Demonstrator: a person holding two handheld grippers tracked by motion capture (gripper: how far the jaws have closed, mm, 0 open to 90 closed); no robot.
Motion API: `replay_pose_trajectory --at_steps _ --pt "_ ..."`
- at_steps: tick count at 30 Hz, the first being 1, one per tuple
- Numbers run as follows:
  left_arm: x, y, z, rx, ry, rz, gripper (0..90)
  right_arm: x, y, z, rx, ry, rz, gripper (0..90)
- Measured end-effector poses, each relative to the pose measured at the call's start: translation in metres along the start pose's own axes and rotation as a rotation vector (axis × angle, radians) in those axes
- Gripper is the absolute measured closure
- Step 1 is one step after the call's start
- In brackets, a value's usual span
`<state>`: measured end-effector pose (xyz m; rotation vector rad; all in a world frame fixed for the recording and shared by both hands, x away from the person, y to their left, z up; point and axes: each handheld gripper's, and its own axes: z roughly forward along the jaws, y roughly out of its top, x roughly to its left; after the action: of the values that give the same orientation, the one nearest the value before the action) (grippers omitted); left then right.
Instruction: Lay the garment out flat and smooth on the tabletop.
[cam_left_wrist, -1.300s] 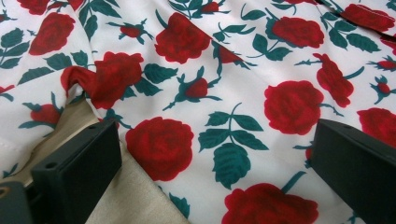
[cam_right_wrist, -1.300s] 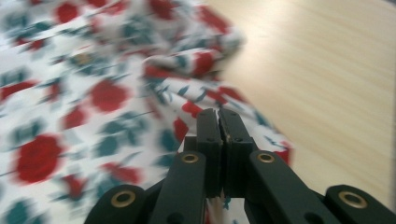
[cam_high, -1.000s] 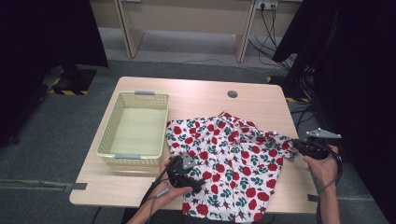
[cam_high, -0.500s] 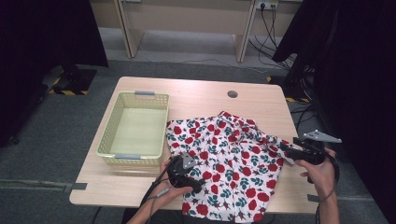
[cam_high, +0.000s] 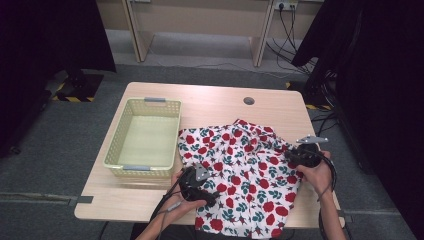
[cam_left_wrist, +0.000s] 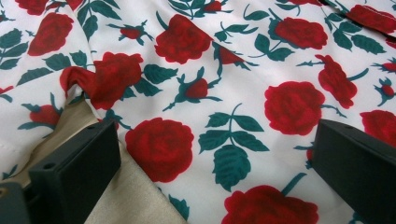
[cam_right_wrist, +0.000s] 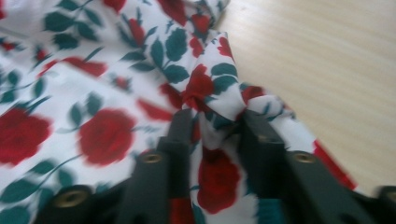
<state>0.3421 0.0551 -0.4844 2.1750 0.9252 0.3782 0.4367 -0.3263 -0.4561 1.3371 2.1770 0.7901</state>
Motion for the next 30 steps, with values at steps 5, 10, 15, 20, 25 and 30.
replay_pose_trajectory --at_steps 5,10,15,20,25,30 --pt "0.000 0.000 0.000 0.000 0.000 0.000 0.6 -0.019 0.014 0.006 0.002 -0.053 0.008 76.8" --pt "0.000 0.000 0.000 0.000 0.000 0.000 0.6 -0.055 0.031 0.016 0.029 -0.149 0.101 55.9" --pt "0.000 0.000 0.000 0.000 0.000 0.000 0.6 -0.075 0.028 0.012 0.040 -0.199 0.150 47.4" --pt "0.000 0.000 0.000 0.000 0.001 0.000 0.5 -0.078 0.024 -0.008 -0.007 -0.187 0.149 44.8" --pt "0.000 0.000 0.000 0.000 0.002 -0.001 0.4 -0.079 0.023 -0.027 -0.018 -0.204 0.119 43.4" --pt "0.000 0.000 0.000 0.001 0.002 -0.001 0.3 -0.083 0.022 -0.033 -0.024 -0.215 0.127 42.2"
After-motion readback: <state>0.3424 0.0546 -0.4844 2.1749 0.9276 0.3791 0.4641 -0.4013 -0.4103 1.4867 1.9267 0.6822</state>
